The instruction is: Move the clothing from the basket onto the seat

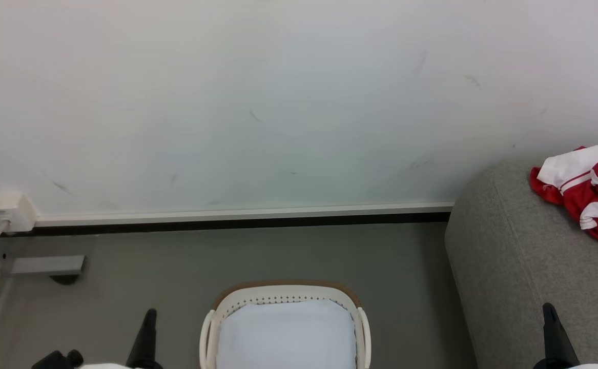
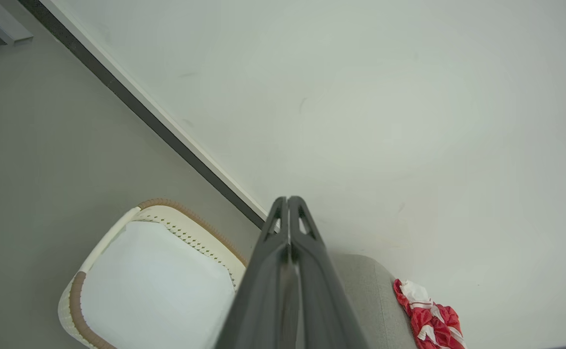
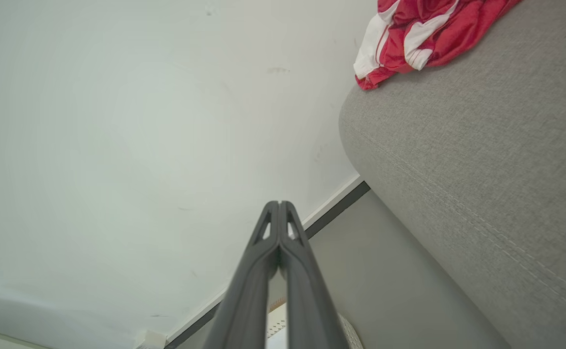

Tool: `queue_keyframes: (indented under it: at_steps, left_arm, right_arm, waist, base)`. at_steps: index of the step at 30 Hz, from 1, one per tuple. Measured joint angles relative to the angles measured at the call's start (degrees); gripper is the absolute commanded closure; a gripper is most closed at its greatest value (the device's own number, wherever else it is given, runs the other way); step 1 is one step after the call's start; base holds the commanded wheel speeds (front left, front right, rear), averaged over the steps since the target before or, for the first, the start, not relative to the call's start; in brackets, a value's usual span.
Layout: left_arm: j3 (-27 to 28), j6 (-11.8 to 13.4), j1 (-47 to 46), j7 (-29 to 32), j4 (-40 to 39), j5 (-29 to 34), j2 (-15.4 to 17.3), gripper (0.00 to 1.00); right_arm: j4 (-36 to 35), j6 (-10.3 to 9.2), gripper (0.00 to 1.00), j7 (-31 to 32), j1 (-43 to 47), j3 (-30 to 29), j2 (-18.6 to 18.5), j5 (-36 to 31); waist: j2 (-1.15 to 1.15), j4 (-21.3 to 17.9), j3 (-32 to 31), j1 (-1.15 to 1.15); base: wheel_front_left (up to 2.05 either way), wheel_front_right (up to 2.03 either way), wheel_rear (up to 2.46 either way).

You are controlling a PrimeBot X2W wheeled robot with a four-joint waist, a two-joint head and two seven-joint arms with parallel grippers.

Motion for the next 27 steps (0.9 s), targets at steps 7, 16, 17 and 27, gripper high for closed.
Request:
queue_keyframes:
  at_steps: [7, 16, 17, 27]
  left_arm:
    - [0.8, 0.0, -0.5, 1.4, -0.4, -4.4, -0.2, 1.0]
    - [1.9, -0.3, -1.0, 2.7, -1.0, -9.0, -0.4, 1.0]
    - [1.9, -0.3, -1.0, 2.9, -1.0, -9.4, -0.4, 1.0]
    - [3.0, -0.5, -1.5, 4.4, -1.4, -15.0, -0.6, 1.0]
  right_arm:
    - [-0.3, 0.0, 1.0, 1.3, -0.9, -0.3, 0.0, 4.7]
    - [-0.6, 0.0, 1.0, 2.8, -1.2, -0.7, 0.0, 10.4]
    - [-0.6, 0.0, 1.0, 2.8, -1.3, -0.7, 0.0, 11.0]
    - [-1.0, 0.0, 1.0, 4.3, -2.1, -1.2, -0.1, 16.6]
  waist:
    - [0.0, 0.0, 0.1, 0.0]
    - [0.0, 0.0, 0.3, 0.0]
    - [0.0, 0.0, 0.3, 0.0]
    - [0.0, 0.0, 0.5, -0.01]
  base:
    - [0.0, 0.0, 0.0]
    - [0.0, 0.0, 0.0]
    - [0.0, 0.0, 0.0]
    - [0.0, 0.0, 0.0]
